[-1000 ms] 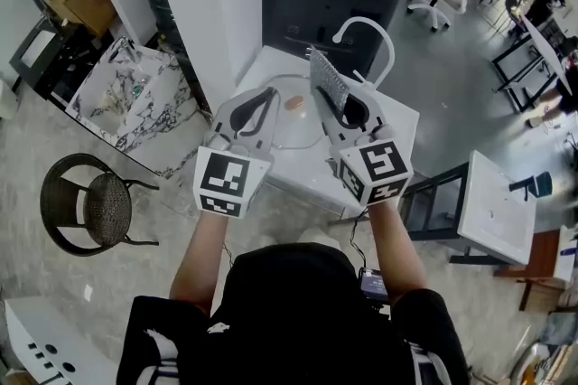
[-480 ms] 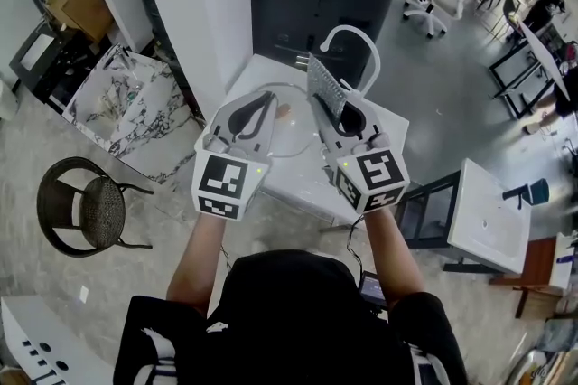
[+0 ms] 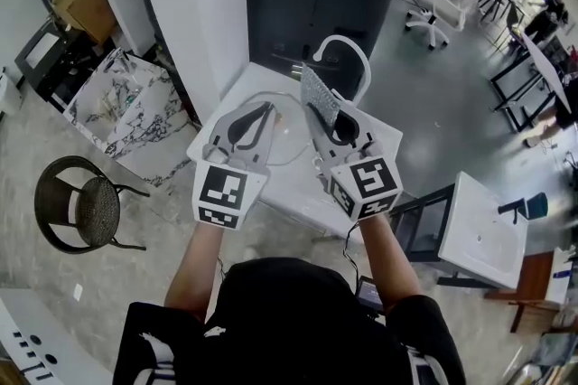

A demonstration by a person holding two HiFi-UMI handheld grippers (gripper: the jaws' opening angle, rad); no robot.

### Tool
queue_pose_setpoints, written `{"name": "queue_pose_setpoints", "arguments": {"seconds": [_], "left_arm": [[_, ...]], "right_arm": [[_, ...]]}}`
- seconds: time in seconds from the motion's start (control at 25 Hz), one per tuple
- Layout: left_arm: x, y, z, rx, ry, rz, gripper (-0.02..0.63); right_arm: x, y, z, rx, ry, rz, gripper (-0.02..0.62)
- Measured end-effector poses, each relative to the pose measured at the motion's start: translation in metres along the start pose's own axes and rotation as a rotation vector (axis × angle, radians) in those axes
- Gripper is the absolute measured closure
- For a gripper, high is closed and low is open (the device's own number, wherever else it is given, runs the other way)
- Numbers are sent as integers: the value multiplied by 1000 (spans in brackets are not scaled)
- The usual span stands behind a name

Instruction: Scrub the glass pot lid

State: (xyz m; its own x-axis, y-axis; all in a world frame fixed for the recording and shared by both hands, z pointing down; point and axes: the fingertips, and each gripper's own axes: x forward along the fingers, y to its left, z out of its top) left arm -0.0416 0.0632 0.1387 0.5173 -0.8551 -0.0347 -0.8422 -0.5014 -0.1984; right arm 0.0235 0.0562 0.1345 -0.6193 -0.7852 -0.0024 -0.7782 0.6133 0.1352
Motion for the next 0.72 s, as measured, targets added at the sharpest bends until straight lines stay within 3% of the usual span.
{"name": "queue_pose_setpoints", "arguments": {"seconds": [0.72], "left_arm": [[13, -6, -3, -10, 9, 22, 594]], "right_arm": [[0, -20, -15, 8, 17, 7, 526]]}}
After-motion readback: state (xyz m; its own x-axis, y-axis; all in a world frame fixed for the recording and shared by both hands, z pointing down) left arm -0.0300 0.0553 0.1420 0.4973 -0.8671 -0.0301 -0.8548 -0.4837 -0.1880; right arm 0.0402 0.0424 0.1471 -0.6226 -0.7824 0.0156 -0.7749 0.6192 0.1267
